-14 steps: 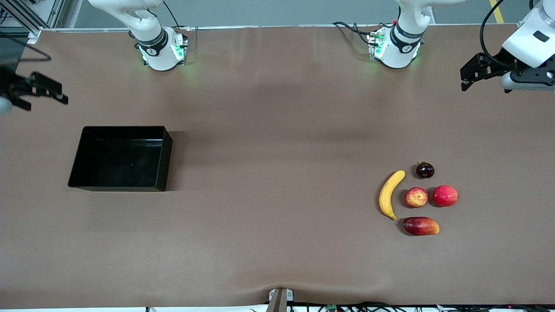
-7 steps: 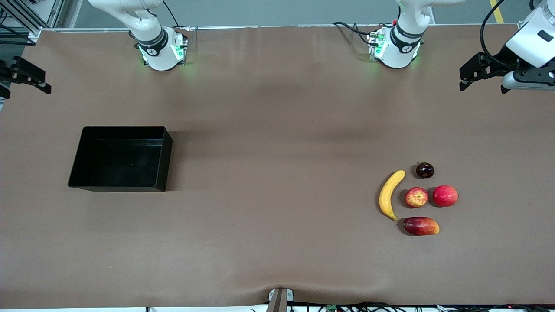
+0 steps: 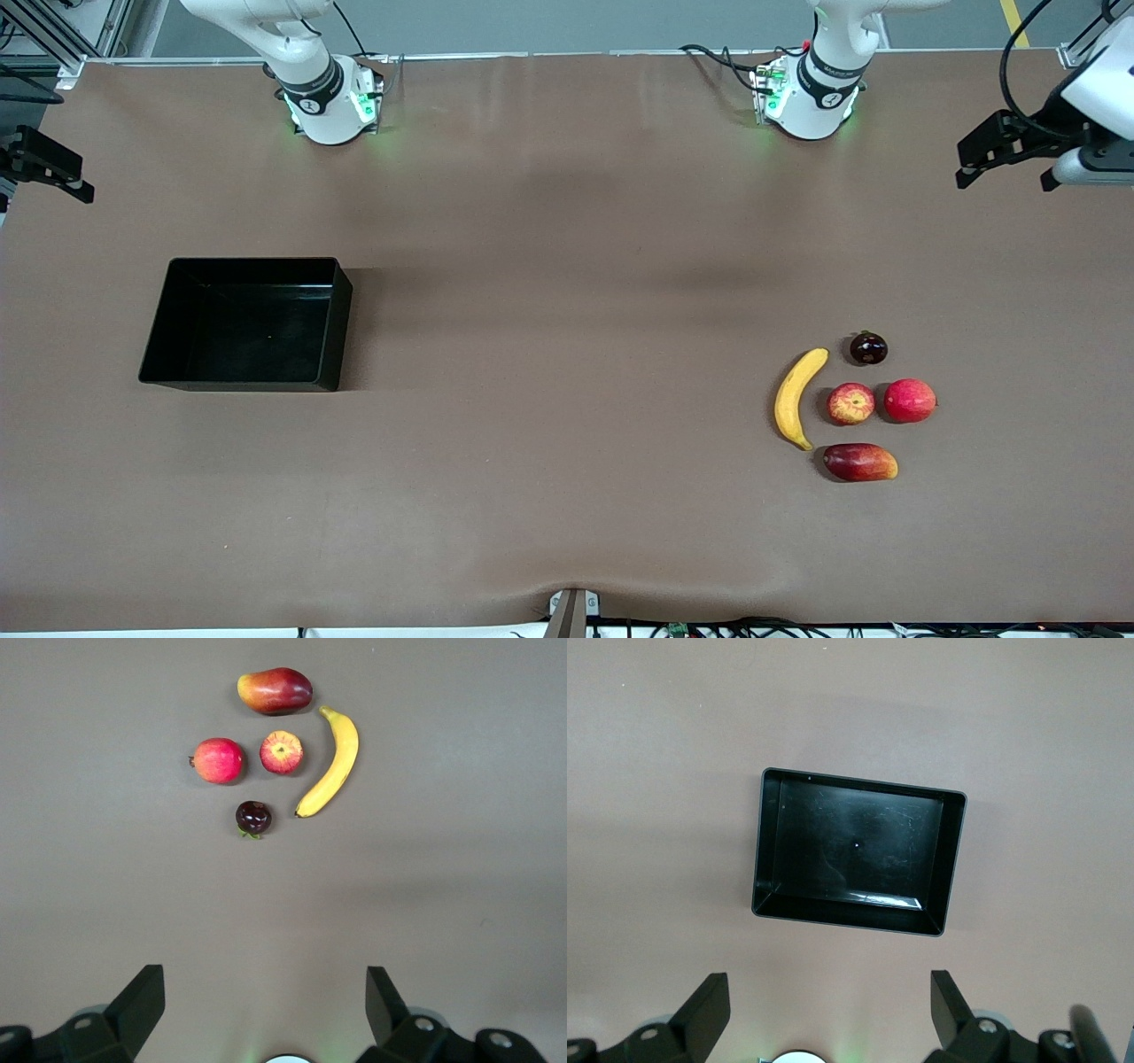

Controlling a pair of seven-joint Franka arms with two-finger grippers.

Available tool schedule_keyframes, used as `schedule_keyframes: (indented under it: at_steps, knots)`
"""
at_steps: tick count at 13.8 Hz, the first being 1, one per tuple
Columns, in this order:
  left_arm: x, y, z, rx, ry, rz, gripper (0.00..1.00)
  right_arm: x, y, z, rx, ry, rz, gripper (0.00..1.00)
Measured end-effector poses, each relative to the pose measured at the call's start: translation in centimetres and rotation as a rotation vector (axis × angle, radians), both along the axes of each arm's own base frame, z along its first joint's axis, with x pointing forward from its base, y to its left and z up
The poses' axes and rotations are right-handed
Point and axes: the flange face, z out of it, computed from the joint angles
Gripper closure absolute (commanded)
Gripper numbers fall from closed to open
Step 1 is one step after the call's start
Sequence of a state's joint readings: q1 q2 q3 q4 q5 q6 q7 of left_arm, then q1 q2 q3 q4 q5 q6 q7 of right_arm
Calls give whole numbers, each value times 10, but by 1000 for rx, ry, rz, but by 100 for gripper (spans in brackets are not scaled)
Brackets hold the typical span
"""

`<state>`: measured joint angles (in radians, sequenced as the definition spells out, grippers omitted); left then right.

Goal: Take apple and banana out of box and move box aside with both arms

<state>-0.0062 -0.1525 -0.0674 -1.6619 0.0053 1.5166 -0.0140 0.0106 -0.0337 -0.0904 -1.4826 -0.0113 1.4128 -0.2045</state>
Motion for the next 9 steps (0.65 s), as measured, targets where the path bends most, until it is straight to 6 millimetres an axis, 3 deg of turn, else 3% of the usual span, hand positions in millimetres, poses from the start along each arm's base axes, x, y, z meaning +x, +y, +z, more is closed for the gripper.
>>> schedule_keyframes:
  at_steps: [9]
  knots:
    - [-2,-6,7,40,-10,-15,0,4,0,3,7,-34,-1,0]
